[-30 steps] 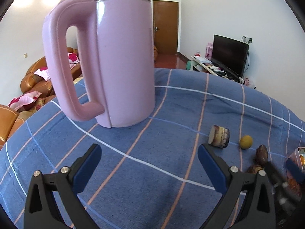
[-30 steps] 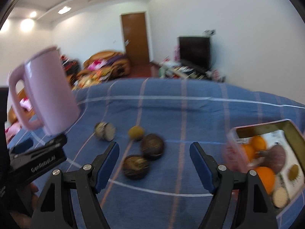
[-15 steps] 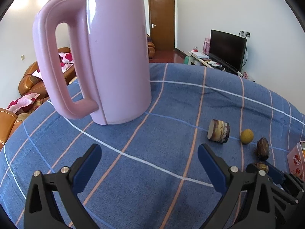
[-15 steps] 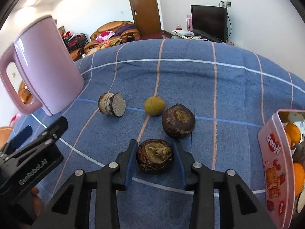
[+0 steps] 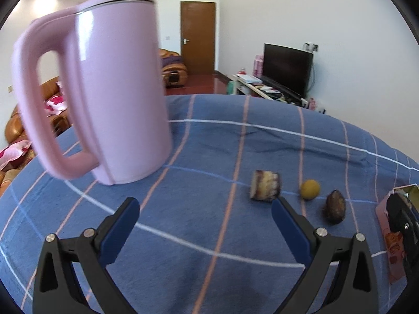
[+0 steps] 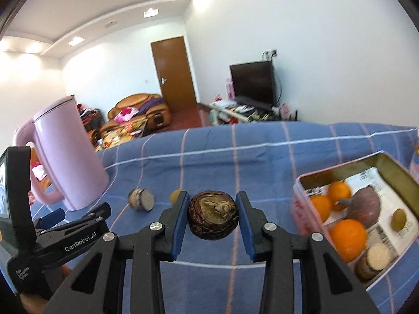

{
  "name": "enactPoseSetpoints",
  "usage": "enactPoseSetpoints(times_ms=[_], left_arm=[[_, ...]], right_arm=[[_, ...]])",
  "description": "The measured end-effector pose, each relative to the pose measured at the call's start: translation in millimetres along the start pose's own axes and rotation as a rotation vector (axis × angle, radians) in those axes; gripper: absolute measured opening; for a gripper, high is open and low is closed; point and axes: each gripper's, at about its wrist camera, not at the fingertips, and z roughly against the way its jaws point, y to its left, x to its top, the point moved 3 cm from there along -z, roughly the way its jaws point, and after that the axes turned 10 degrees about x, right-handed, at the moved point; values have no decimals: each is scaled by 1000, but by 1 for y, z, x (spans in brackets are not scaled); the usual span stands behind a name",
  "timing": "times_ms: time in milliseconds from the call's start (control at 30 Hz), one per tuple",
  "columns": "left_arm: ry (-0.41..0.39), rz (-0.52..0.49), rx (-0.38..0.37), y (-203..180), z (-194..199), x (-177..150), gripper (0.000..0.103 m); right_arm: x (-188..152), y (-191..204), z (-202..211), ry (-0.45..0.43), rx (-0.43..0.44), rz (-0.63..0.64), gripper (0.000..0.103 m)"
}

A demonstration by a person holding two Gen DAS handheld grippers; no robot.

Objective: Organize fruits
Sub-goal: 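Grasp a sugarcane piece with the left gripper while the right gripper grasps a brown fruit, then carry the sugarcane piece and brown fruit over the pink tin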

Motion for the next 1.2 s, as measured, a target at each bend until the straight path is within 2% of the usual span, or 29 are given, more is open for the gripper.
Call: enactPoseSetpoints(times_ms=[67,133,233,333,400,433,500,533,600,633,700,733,767,833,900,1000,1100,1200], left_arm=[[22,-13,-22,-9,-6,5,101],[54,-15,-45,-18,-16,12,95],[80,-36,-38,-33,-30,19,89],[86,-49,-66,-45,-40,24,89],[73,-75,-61,-53,-42,29,88],[67,-101,-43,-57,-44,30,84],[104,-143,-47,-65,-52,30,80],[141,-154,-78,-69,-59,28,74],[192,-146,-124,-69,-69,28,69],[183,-132,-132,-67,-69,30,60],[186,-104,-138,-62,-71,31,49],[186,-93,-140,-60,-71,31,38],[185,-84,-140,-59,-71,31,33],[185,-58,-152,-55,-71,30,31],[165,-24,-149,-48,-66,29,31],[51,14,-126,-34,-41,27,31],[-59,19,-54,-28,-15,23,31],[-100,26,-19,-24,1,15,31]], right_arm=[[1,0,5,-8,-3,10,39],[1,-1,4,-2,4,13,39],[0,-2,4,3,19,3,39],[-1,-7,5,16,31,-13,39],[-1,-10,4,25,37,-22,39],[0,-11,3,29,39,-26,39],[1,-13,1,37,43,-31,39],[1,-13,0,42,45,-32,39],[1,-14,-2,49,46,-33,39],[-1,-13,-3,50,46,-33,39],[-1,-14,-4,56,47,-33,39],[-1,-14,-5,59,46,-34,39],[-1,-13,-6,60,47,-36,39],[-2,-14,-5,59,46,-41,39],[-2,-13,-3,51,46,-40,39],[-1,-9,0,33,45,-25,39],[0,-2,7,-6,22,26,39],[2,8,15,-58,-26,106,39]])
